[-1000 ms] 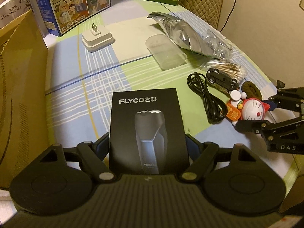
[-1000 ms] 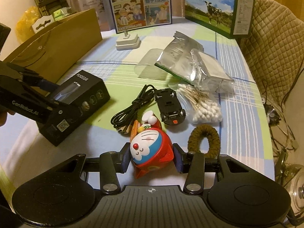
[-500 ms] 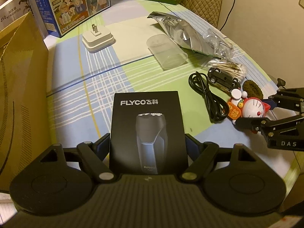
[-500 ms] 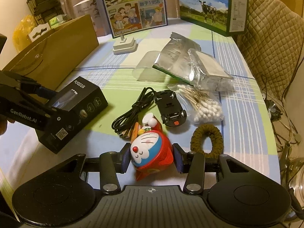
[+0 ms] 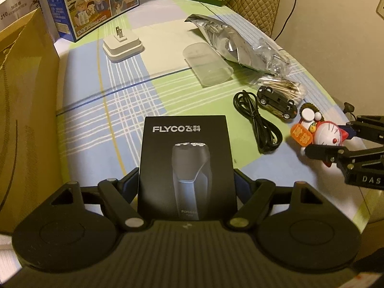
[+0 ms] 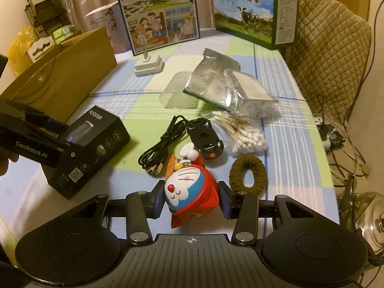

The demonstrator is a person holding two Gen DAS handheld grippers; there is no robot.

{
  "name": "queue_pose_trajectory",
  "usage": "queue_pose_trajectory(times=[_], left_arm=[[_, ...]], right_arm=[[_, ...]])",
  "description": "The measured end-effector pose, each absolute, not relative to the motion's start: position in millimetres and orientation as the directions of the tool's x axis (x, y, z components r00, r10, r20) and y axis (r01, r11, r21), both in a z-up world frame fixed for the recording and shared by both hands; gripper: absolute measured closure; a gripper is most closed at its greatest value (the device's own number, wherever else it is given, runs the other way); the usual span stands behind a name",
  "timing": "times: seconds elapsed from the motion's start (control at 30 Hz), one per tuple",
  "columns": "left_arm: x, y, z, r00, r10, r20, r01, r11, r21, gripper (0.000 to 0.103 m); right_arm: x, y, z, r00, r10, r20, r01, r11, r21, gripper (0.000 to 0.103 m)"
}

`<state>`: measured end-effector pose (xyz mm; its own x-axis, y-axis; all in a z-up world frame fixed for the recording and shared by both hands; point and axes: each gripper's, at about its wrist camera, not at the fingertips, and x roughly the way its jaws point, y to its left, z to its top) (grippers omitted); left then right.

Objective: Organize objects
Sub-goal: 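Carry the shaver box with the left tool while the right tool carries Doraemon toward the cardboard box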

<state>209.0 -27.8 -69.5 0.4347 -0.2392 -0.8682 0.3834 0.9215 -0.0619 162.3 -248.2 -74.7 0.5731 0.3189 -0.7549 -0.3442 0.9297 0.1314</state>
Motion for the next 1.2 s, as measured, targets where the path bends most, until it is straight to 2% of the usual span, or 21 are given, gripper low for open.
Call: queue_pose_trajectory(times=[0.23, 0.57, 0.87, 1.2], left_arm=[[199, -22, -41, 0.464, -0.251, -0.85, 0.371, 0.926, -0.071, 0.027], [185, 5, 38, 0.568, -0.237, -0.788, 0.34, 0.94, -0.037, 0.027], [171, 92, 99, 0.652, -0.159, -0.741, 0.256, 0.967, 0.018, 0.027], [180, 187, 113, 0.665, -0.076, -0.743, 0.165, 0.985, 0.047, 0.027]], right_arm=[[151, -249, -48, 0.603, 0.321, -0.73, -0.327, 0.935, 0.14, 0.061], [142, -208, 29, 0.658, 0.394, -0.641, -0.396, 0.906, 0.15, 0.061], [145, -121, 82, 0.63, 0.516, -0.581, -0.518, 0.836, 0.181, 0.061], [163, -15, 87, 0.543, 0.592, -0.596, -0.594, 0.772, 0.225, 0.061]])
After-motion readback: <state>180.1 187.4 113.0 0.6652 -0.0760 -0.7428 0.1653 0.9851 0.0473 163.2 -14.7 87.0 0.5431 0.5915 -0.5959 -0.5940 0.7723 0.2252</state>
